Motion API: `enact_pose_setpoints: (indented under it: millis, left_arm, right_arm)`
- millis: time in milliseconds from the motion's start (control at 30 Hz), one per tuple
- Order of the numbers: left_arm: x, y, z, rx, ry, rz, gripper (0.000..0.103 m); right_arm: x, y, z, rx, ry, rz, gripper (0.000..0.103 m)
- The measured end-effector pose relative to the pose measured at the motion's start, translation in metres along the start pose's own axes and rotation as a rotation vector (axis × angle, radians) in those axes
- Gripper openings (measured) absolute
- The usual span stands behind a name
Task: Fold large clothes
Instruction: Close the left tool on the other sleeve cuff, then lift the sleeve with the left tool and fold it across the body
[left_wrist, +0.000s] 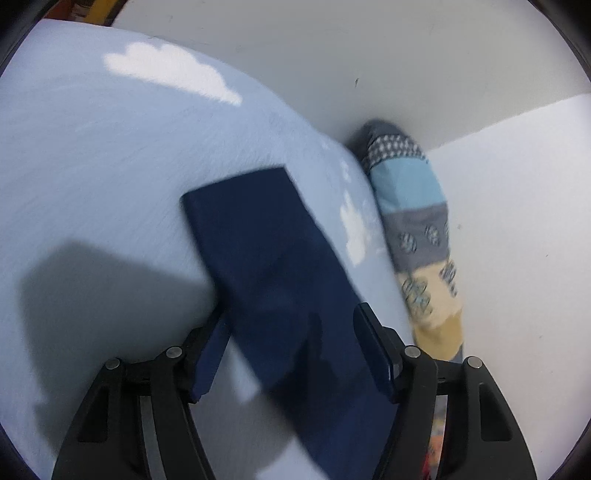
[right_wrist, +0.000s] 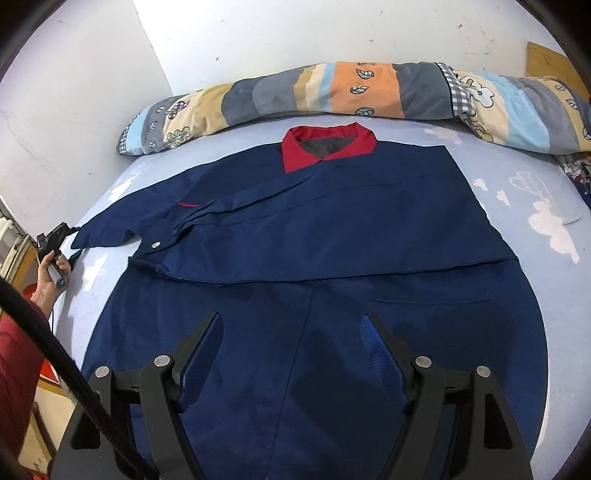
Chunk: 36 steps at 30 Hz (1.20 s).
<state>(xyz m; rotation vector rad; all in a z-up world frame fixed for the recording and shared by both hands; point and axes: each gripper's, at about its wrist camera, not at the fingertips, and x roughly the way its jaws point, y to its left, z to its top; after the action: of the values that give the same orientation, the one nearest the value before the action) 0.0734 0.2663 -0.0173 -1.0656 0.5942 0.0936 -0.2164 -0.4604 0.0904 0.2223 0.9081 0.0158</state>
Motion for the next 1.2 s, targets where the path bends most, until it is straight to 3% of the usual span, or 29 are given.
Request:
enact_pose_setpoints:
  millis: [67,100,133,167,233,300,433,567,767,967,1133,1200]
  left_arm:
    - [0.011,-0.006,0.004,0.015,-0.040,-0.012,0.067]
    - [0.015,-0.010,0.004,0.031,-0.041,-0.016,0.059]
    - [0.019,-0.015,0.004,0.049,-0.039,-0.013,0.014]
    - [0.028,-0.017,0.004,0.047,-0.002,-0.024,0.003]
    - [0.029,-0.023,0.000,0.058,-0.002,-0.018,0.002]
    - [0.023,-0.039,-0.004,0.139,-0.021,0.005,0.002]
    - [0.001,-0.074,-0.009,0.221,-0.017,-0.018,0.002]
    - [-0.031,-0.134,-0.015,0.301,-0.013,-0.083,0.002]
    - [-0.082,-0.258,-0.047,0.420,0.006,-0.202,0.002]
    - [-0.134,-0.390,-0.127,0.558,0.056,-0.338,0.002]
    - [-0.166,-0.476,-0.224,0.664,0.139,-0.446,0.003]
    - [-0.168,-0.508,-0.279,0.714,0.191,-0.485,0.003]
  right_arm:
    - [0.003,-0.002,0.001,-0.001,-0.002,-0.006,0.081]
    - [0.004,-0.003,0.001,-0.002,-0.005,-0.008,0.081]
    - [0.005,-0.003,0.002,-0.003,-0.009,-0.015,0.081]
    - [0.006,-0.004,0.002,-0.005,-0.010,-0.021,0.081]
    - [0.007,-0.006,0.005,-0.002,-0.015,-0.031,0.081]
    - [0.007,-0.009,0.008,0.007,-0.018,-0.037,0.081]
    - [-0.001,-0.018,0.012,0.039,-0.046,-0.040,0.081]
    - [-0.022,-0.030,0.017,0.081,-0.101,-0.042,0.081]
    - [-0.065,-0.050,0.021,0.140,-0.204,-0.037,0.081]
    - [-0.109,-0.079,0.020,0.200,-0.302,-0.043,0.081]
    - [-0.148,-0.108,0.016,0.270,-0.387,-0.038,0.081]
    - [-0.162,-0.116,0.014,0.277,-0.417,-0.062,0.081]
